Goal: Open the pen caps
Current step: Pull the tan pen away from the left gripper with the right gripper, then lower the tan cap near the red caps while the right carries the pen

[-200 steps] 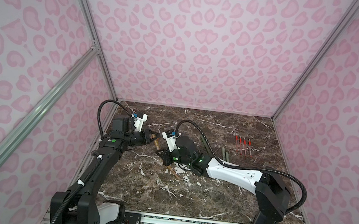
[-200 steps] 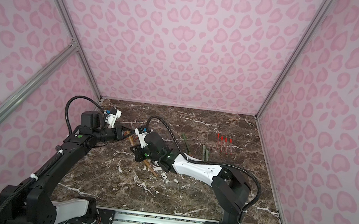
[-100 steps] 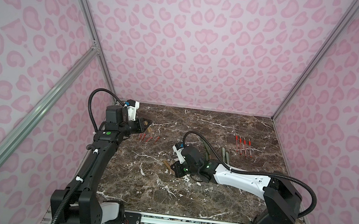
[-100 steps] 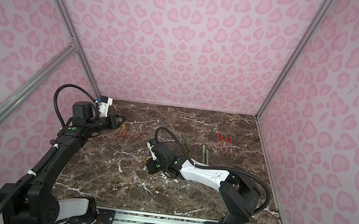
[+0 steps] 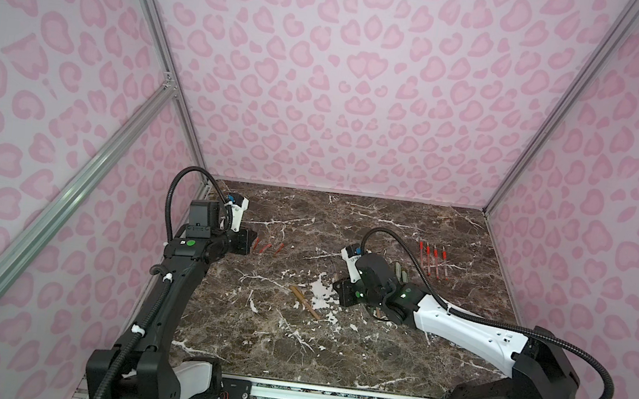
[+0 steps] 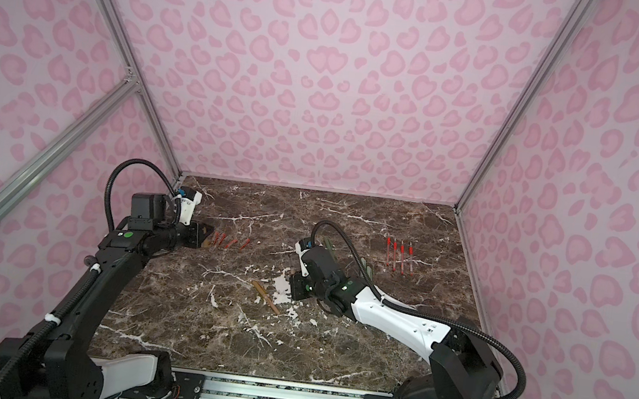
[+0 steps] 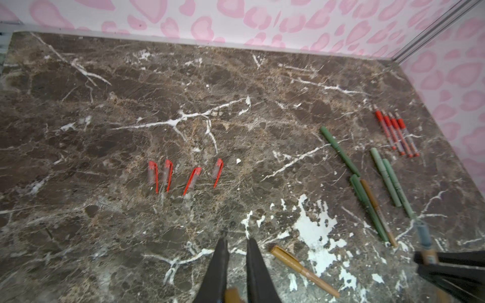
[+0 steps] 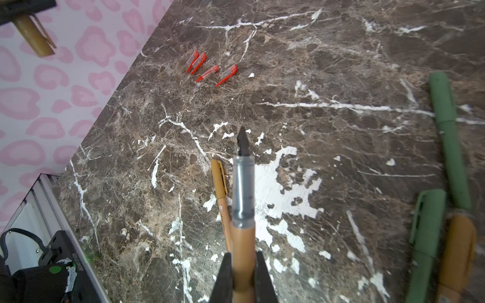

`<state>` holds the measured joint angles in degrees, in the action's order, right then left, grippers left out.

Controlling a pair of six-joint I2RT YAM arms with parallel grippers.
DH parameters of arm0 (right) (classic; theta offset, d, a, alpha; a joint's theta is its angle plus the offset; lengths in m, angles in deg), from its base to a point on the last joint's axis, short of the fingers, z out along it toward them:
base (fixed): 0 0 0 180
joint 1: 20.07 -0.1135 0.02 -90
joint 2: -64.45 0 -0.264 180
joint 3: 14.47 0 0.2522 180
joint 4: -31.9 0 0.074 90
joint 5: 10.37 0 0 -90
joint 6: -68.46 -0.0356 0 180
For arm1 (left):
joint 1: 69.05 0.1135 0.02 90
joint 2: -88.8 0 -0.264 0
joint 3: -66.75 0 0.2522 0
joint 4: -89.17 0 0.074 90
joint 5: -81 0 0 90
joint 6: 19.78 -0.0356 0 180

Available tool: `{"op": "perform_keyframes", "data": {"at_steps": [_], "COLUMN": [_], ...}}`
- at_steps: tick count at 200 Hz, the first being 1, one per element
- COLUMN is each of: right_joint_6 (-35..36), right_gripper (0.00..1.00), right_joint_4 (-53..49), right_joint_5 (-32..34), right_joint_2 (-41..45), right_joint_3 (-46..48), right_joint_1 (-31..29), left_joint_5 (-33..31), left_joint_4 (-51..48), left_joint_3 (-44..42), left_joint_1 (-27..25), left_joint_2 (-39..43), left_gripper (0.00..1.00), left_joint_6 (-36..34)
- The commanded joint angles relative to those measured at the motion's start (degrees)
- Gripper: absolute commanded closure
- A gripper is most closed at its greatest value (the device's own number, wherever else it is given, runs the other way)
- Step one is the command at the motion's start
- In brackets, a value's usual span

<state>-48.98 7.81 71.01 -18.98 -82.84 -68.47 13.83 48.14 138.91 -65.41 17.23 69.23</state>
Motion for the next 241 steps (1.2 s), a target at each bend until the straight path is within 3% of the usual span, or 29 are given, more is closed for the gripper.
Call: {"op": "perform_keyframes", "data": {"at_steps": [1,37,103,218,241], "right_joint_6": [0.15,1.55,1.77,5.79,7.46], "right_gripper": [1.0,1.0,1.0,1.0,1.0], "right_joint_4": [-2.87,-4.83,-9.06,-14.4,-14.9], "right_joint_5": [1.24,1.77,2.03,-1.88,-1.66], "right_joint_2": [2.25,7.33,13.87,16.76,17.77], "right_joint_3": [1.1,3.79,7.43,8.36,9.03], "right_joint_1": [2.15,6.16,12.45,23.25,25.91], "left_joint_5": [-3.32,-6.84,-14.58,-15.27,-15.13], "left_joint_4": [-5.03,-1.93,-5.52,-6.75,-6.05], "left_joint_3": [0.77,-2.4,1.24,4.45,3.94], "left_joint_1": [0.05,0.05,0.34,0.39,0.32], "left_joint_2": [-2.87,-6.74,-19.85,-29.5,-30.37], "left_gripper": [0.96,0.97,0.97,0.94,0.87], "left_joint_6": [-3.32,-4.99,-7.0,-3.51,-3.83]}}
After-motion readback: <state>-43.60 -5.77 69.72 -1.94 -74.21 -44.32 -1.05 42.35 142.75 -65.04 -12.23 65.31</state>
